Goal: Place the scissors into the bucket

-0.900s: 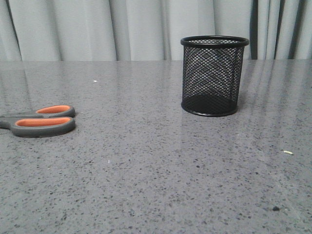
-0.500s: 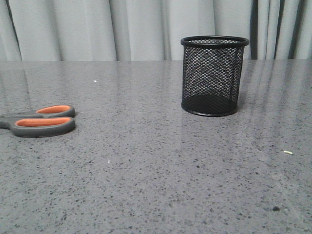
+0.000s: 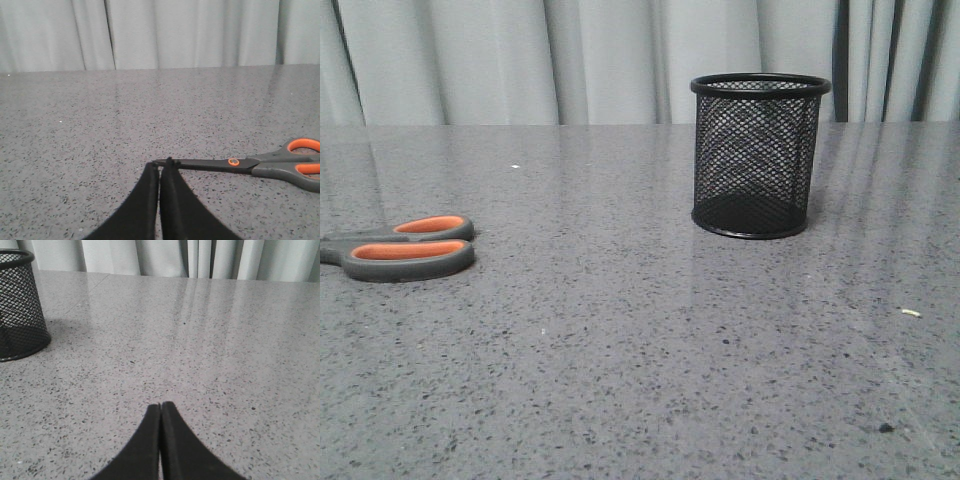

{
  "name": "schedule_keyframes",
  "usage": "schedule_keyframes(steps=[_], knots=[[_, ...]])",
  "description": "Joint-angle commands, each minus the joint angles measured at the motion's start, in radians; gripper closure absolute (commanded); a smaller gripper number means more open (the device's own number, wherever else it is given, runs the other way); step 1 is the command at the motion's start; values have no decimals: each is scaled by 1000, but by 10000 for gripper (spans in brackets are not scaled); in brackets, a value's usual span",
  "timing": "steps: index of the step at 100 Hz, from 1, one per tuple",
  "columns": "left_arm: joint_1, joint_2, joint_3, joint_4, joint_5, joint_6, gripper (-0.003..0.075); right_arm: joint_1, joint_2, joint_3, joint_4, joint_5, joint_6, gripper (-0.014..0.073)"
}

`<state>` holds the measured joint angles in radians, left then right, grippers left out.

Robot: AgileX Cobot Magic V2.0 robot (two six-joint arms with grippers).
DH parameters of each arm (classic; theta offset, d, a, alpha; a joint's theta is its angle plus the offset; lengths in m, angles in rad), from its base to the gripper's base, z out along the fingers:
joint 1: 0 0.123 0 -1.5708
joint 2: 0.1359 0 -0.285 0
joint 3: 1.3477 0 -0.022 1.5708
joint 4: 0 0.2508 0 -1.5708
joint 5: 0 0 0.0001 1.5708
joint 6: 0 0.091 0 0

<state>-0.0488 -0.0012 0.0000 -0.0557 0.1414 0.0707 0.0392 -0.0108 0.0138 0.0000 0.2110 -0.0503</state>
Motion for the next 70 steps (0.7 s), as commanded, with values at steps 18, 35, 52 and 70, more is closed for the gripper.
schedule_keyframes(steps=[18, 35, 52, 70], knots=[[-7, -28, 41, -1, -73, -9, 740, -7, -22, 6, -13, -91, 2, 667], [-7, -28, 41, -1, -73, -9, 740, -7, -22, 6, -13, -91, 2, 667], [-7, -28, 41, -1, -73, -9, 740, -7, -22, 6, -13, -91, 2, 667], [-7, -28, 41, -90, -89, -9, 740, -7, -22, 6, 54, -91, 2, 667]])
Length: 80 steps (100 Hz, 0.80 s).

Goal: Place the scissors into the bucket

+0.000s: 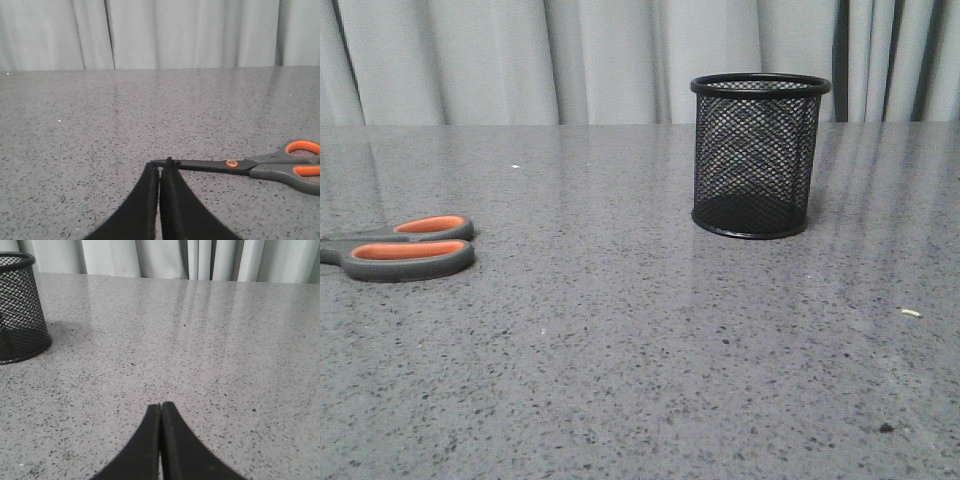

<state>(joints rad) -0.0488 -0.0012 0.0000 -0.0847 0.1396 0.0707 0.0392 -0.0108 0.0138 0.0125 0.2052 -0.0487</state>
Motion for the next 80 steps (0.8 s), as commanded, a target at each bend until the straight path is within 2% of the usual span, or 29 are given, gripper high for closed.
schedule_keyframes(steps=[1, 38, 54, 68, 80], knots=[[-7, -28, 41, -66, -90, -9, 740, -7, -22, 6, 47, -85, 1, 667], [-7, -28, 41, -513, -109, -9, 740, -7, -22, 6, 382, -205, 1, 667], [-7, -28, 29, -743, -111, -9, 740, -7, -22, -1, 598, -227, 1, 666], [-7, -28, -7, -871, -101, -9, 740, -7, -22, -60, 616, -173, 1, 645], [-7, -20, -86, -852, -48, 0, 740, -7, 9, -164, 563, -55, 1, 638]])
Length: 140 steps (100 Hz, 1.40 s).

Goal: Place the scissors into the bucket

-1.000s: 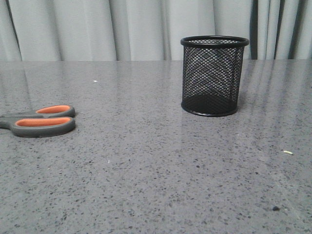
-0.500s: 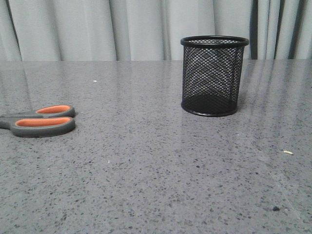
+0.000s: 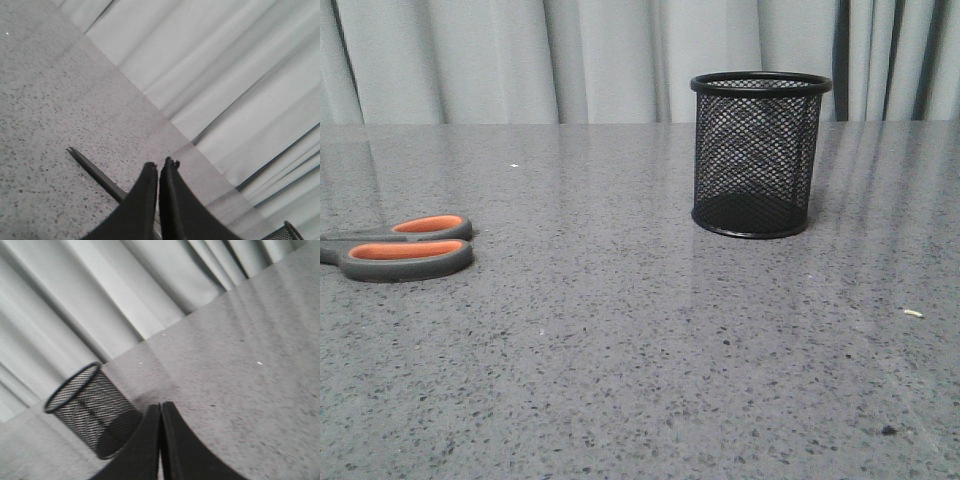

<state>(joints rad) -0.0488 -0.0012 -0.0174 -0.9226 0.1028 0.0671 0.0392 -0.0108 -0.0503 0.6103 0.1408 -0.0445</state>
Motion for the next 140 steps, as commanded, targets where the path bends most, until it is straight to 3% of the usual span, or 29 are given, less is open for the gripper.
schedule_keyframes(steps=[1, 15, 28, 39, 53, 72, 83, 94, 100, 108, 125, 140], knots=[[-7, -16, -82, -11, -7, 5, 740, -7, 16, -116, -42, 17, -4, 638], [-7, 65, -266, 202, 148, 12, 740, -7, 159, -287, -179, 199, -4, 638], [-7, 217, -504, 460, 438, 75, 740, -7, 366, -482, -257, 404, -6, 638], [-7, 358, -680, 522, 627, 120, 740, -7, 538, -649, -272, 553, -48, 638], [-7, 484, -807, 522, 754, 138, 739, -3, 680, -783, -272, 659, -126, 638], [-7, 568, -844, 475, 789, 179, 732, -1, 750, -837, -219, 711, -199, 612], [-7, 601, -844, 371, 824, 301, 648, -1, 766, -839, -143, 727, -245, 438], [-7, 630, -844, 284, 829, 343, 473, -1, 766, -839, -127, 733, -252, 169], [-7, 644, -844, 253, 829, 365, 379, -1, 765, -839, -127, 726, -257, 106], [-7, 668, -844, 202, 851, 411, 321, -1, 763, -839, -125, 724, -257, 106], [-7, 768, -857, 162, 968, 516, 320, -1, 763, -839, -23, 727, -271, 106], [-7, 888, -926, 212, 1066, 666, 320, -1, 763, -839, -12, 727, -277, 106]])
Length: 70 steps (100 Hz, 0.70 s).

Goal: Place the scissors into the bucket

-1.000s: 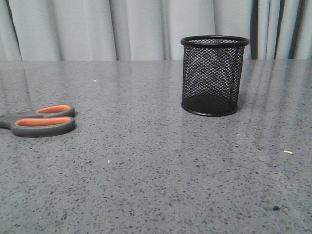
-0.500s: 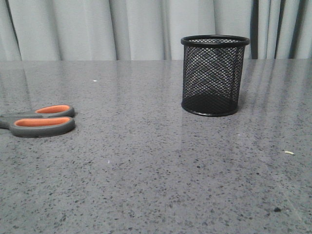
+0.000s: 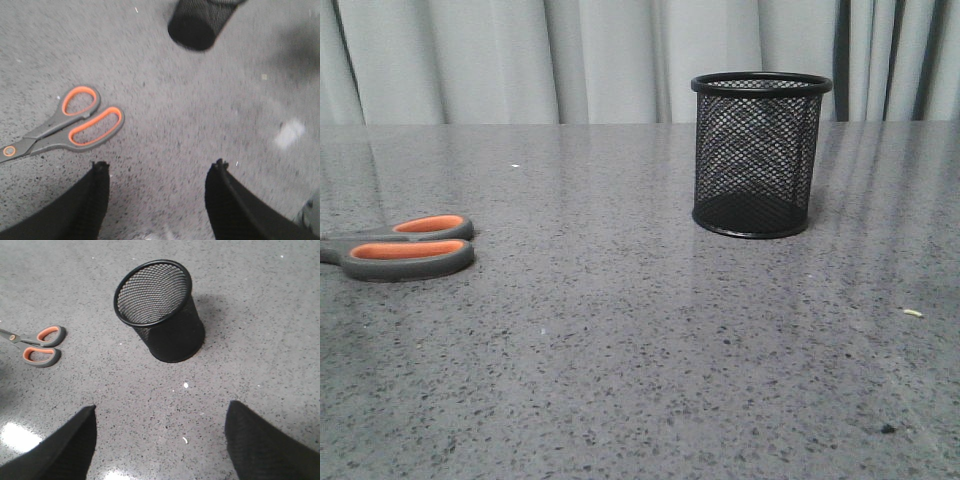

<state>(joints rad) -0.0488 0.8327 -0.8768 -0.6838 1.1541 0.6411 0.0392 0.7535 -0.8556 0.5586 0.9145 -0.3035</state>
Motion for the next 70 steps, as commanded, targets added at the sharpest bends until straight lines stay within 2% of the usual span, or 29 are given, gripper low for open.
schedule_keyframes(steps=[1, 25, 46, 70], knots=[[-7, 60, -74, -20, 17, 119, 320, -1, -1, -34, 40, -47, -18, 106], [-7, 252, -198, 60, 40, 599, 320, -1, -1, -34, 40, -48, -46, 106], [-7, 389, -233, 120, -28, 734, 320, -1, -1, -34, 40, -58, -51, 106], [-7, 543, -233, 136, -24, 953, 320, -1, -1, -34, 38, -68, -54, 106]])
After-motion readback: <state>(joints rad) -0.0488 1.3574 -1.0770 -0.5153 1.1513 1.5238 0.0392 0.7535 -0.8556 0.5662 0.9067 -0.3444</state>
